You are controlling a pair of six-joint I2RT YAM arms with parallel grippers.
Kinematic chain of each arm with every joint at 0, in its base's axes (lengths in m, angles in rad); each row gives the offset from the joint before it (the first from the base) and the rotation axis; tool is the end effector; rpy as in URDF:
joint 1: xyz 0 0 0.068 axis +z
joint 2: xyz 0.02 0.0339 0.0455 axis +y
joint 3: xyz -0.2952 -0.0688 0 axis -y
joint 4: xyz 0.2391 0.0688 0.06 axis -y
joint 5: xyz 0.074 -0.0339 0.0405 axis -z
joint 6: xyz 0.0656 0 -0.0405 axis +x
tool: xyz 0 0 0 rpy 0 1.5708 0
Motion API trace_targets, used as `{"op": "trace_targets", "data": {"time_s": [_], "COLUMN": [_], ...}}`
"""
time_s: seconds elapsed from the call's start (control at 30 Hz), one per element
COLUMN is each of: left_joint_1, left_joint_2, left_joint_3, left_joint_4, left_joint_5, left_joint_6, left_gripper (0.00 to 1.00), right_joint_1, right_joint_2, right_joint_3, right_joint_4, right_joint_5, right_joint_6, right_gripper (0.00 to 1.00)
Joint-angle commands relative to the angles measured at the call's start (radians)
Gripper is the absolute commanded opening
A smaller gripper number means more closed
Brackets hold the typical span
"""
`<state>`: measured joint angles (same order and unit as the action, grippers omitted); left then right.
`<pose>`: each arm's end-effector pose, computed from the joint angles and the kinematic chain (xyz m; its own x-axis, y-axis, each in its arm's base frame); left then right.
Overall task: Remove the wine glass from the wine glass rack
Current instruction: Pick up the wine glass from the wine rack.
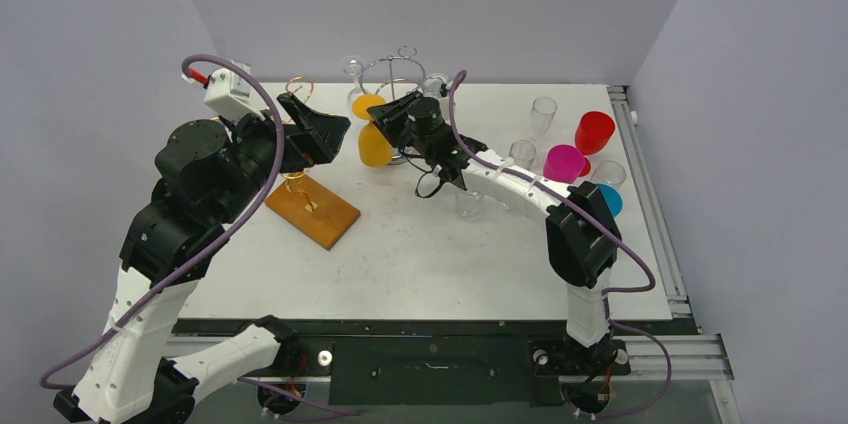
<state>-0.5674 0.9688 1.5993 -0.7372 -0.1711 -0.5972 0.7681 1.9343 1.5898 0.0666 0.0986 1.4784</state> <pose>0.1312 -0.0704 0.5315 -0.2918 -0.4711 -0.8324 0.2694 0.7946 -0.5441 0.3671 0.3457 0.3269 -0.6389 0.7606 -0.1156 0.1390 0.2619 0.9550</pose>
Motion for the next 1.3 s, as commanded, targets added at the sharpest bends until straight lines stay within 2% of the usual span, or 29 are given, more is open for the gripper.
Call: {"op": "trace_targets", "data": {"time_s": [0.0,0.2,0.47,0.73,1.27], "left_joint_1": [0.007,0.008,0.008,0.008,0.008], "left_joint_2": [-0.011,-0.013,-0.016,-0.022,-0.029], "left_joint_3": [0.001,-0.002,-0.004,-0.006,-0.001], "left_joint_4": [0.043,0.043,0.044,0.041,0.038], "left_joint_5": [0.005,0.005,0.007,0.006,0.007], "left_joint_6": [0.011,0.008,0.006,0.005,0.002], "left_gripper": [0.96,0.96,0.96,0.96,0.96], "right_joint_1": [0.015,0.021,0.024,0.019,0.004], "right_joint_2": [0.002,0.006,0.005,0.013,0.02], "right_joint_3": [-0.001,-0.012,-0.014,-0.012,0.008], "right_joint_4": [0.094,0.106,0.112,0.118,0.106], "right_joint_5": [-0.012,-0.014,-0.011,-0.011,-0.024], "right_joint_6": [0.018,0.028,0.038,0.052,0.048], "right_gripper": [0.32,0.32,0.23,0.22,0.05]}}
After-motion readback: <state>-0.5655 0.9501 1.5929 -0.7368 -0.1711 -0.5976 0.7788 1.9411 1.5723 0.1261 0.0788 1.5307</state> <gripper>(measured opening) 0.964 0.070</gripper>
